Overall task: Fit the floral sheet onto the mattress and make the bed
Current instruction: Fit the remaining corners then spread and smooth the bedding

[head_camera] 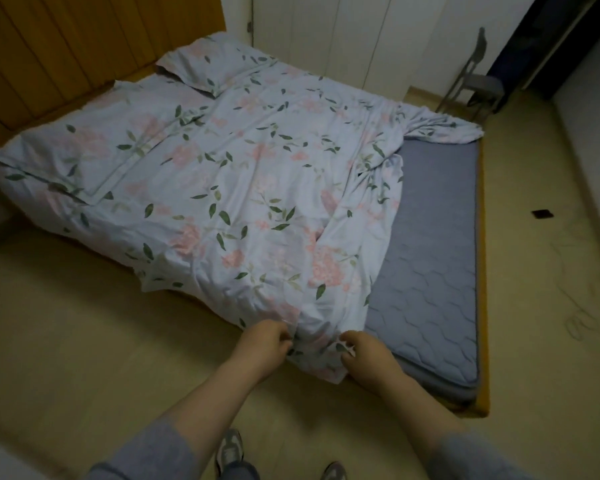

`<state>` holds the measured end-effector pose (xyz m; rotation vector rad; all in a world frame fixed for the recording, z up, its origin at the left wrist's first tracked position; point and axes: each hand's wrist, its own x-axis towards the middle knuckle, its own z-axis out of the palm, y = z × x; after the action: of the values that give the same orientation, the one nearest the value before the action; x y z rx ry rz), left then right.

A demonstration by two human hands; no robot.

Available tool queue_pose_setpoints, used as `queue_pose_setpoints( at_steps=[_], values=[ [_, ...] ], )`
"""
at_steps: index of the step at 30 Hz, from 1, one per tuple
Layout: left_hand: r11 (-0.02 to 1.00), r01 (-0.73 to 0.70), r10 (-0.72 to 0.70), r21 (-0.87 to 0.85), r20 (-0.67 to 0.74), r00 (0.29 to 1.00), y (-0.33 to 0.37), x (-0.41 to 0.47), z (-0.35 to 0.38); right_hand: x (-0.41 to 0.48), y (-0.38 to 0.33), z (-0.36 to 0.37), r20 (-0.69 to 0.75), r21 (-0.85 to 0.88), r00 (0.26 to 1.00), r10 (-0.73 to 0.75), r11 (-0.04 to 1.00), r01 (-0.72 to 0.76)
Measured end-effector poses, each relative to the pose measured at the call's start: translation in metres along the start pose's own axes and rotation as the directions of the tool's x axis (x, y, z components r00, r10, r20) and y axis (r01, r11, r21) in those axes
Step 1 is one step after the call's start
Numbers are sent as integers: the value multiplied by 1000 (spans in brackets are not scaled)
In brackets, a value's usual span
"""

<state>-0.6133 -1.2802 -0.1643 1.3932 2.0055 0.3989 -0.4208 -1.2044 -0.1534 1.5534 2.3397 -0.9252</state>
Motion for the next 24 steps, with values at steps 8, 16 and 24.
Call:
queue_pose_setpoints(
  at_steps=[8, 16, 24],
  values=[
    [998, -17, 19, -61, 30, 999, 72, 10, 44, -23, 74, -33, -90, 233, 993, 73, 971, -51],
    [988, 41, -40, -150, 14, 999, 182, 17, 115, -42, 187, -96, -105, 189, 993, 48, 982, -27],
    [987, 85, -92, -138, -43, 995, 219, 52, 121, -17, 224, -136, -74, 196, 997, 19, 981, -4]
  ],
)
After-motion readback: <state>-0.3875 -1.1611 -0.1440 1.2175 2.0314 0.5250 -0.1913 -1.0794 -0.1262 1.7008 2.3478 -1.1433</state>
